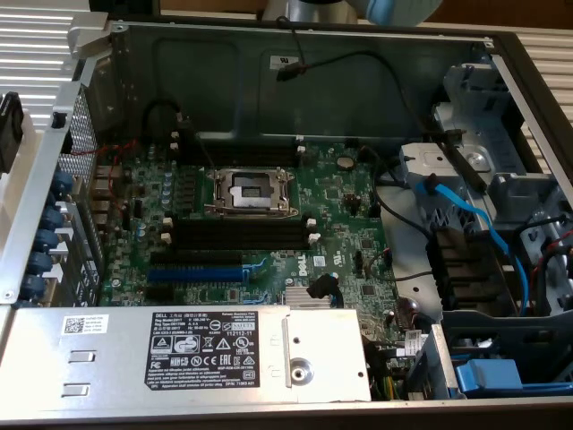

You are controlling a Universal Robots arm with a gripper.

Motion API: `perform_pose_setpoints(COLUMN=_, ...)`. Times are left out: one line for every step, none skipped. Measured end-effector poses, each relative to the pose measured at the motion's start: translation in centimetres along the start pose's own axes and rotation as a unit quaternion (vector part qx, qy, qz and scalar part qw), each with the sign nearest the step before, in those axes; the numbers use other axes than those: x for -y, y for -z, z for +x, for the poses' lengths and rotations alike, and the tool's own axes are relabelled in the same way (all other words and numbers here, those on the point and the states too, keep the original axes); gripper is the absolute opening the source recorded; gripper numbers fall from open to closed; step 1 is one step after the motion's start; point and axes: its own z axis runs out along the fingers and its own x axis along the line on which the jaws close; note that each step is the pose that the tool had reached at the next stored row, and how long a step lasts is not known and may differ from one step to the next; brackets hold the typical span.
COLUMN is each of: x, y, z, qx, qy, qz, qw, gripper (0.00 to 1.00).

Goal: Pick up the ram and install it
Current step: 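Pick up the ram and move it above insertion slot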

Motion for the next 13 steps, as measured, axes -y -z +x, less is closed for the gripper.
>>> perform_pose_setpoints(x=0.00, y=-0.18, z=0.0, qx=0.0000, qy=0.000, qz=0.0000, qw=1.0000, gripper=0.10)
perform_pose_setpoints(x=0.01, y=-0.36, z=0.0, qx=0.0000, qy=0.000, qz=0.0000, qw=1.0000, gripper=0.10)
perform_pose_setpoints(x=0.02, y=-0.54, z=0.0, qx=0.0000, qy=0.000, qz=0.0000, qw=1.0000, gripper=0.10)
perform_pose_setpoints(x=0.02, y=-0.73, z=0.0, qx=0.0000, qy=0.000, qz=0.0000, qw=1.0000, gripper=0.10)
perform_pose_setpoints(x=-0.03, y=-0.91, z=0.0, qx=0.0000, qy=0.000, qz=-0.0001, qw=1.0000, gripper=0.10)
perform_pose_setpoints(x=-0.38, y=-1.09, z=0.0, qx=0.0000, qy=0.000, qz=0.0000, qw=1.0000, gripper=0.10)
perform_pose_setpoints(x=-0.80, y=-1.30, z=-0.1, qx=0.0000, qy=0.000, qz=0.0004, qw=1.0000, gripper=0.10)
perform_pose_setpoints(x=-1.23, y=-1.49, z=-0.2, qx=0.0000, qy=0.000, qz=0.0005, qw=1.0000, gripper=0.10)
perform_pose_setpoints(x=-1.69, y=-1.69, z=-0.3, qx=0.0000, qy=0.000, qz=0.0007, qw=1.0000, gripper=0.10)
perform_pose_setpoints(x=-1.99, y=-1.86, z=-0.5, qx=-0.0001, qy=0.000, qz=0.0006, qw=1.0000, gripper=0.10)
perform_pose_setpoints(x=-2.02, y=-2.06, z=-0.6, qx=0.0000, qy=0.000, qz=0.0008, qw=1.0000, gripper=0.10)
perform_pose_setpoints(x=-2.02, y=-2.23, z=-0.7, qx=0.0000, qy=0.000, qz=0.0007, qw=1.0000, gripper=0.10)
perform_pose_setpoints(x=-2.02, y=-2.42, z=-0.8, qx=0.0000, qy=0.000, qz=0.0008, qw=1.0000, gripper=0.10)
